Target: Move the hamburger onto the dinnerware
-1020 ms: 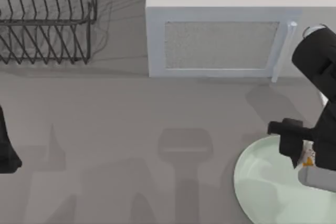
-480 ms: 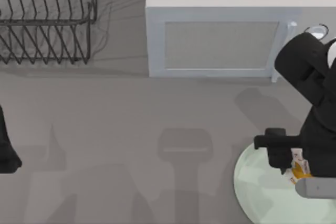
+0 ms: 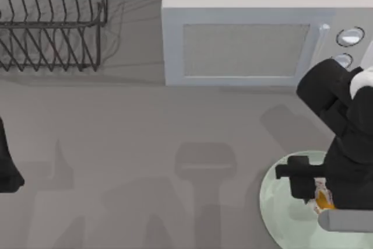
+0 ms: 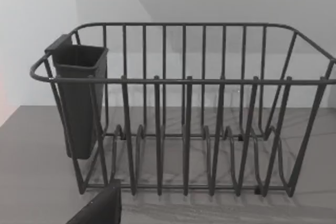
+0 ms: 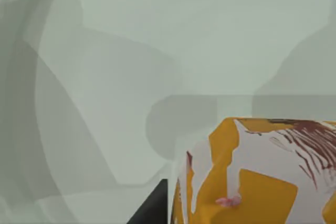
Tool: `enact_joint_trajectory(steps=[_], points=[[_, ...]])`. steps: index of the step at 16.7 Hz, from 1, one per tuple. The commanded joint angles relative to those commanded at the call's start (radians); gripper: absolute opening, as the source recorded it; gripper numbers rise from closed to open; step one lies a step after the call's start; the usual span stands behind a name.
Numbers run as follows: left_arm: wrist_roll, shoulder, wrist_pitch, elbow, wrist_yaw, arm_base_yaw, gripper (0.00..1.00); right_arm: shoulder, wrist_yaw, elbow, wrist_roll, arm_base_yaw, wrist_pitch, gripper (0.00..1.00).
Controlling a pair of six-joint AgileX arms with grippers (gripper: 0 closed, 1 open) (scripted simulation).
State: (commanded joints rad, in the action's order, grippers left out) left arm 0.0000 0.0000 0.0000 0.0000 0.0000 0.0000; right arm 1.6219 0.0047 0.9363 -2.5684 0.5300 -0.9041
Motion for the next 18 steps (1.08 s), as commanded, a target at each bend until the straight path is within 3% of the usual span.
enact_joint_trajectory(steps=[5, 18], points=[[0.000, 0.000, 0.000, 0.000, 0.000, 0.000, 1.00, 0.009, 0.001, -0.016, 0.001, -0.001, 0.024, 0.00], [0.000, 0.000, 0.000, 0.000, 0.000, 0.000, 1.00, 0.009, 0.001, -0.016, 0.001, -0.001, 0.024, 0.98]])
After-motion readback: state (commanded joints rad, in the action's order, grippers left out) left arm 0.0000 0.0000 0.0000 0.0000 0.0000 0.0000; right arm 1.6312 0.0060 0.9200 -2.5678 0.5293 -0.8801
